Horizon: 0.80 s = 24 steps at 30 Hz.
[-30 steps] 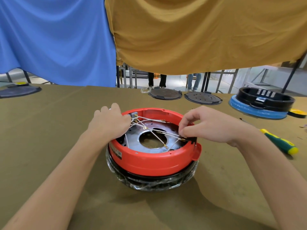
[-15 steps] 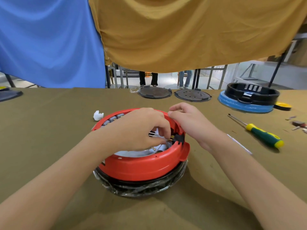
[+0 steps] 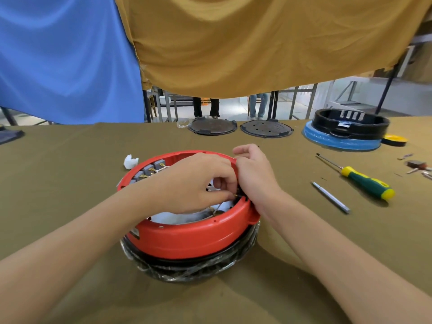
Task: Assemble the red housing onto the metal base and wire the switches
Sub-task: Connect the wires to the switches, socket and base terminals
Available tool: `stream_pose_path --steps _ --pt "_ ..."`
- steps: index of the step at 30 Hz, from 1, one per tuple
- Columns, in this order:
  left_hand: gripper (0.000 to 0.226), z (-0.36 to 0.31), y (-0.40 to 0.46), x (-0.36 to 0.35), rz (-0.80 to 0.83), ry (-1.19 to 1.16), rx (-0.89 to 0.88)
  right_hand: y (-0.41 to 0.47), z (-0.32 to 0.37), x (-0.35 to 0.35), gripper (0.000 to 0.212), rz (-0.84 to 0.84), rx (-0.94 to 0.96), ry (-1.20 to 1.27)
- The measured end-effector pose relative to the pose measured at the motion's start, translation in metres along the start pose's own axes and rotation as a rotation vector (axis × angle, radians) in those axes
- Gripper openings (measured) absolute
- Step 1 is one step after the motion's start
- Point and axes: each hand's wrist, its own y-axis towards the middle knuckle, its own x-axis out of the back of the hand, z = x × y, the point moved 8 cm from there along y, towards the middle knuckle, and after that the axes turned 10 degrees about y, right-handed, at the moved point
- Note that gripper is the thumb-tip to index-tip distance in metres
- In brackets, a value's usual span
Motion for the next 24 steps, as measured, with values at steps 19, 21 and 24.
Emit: stream_pose_path --steps 19,21,24 --pt "0.011 0.008 0.005 0.008 -0.02 -0.002 0.159 -0.002 -0.008 0.004 0.029 0.013 -0.116 0.129" --pt "0.016 0.005 0.005 0.01 -0.012 0.007 0.142 -0.001 -0.009 0.003 0.028 0.017 -0.12 0.128" --pt "0.025 0.008 -0.002 0.023 -0.053 -0.01 0.151 0.0 -0.01 0.004 0.026 0.015 -0.111 0.127"
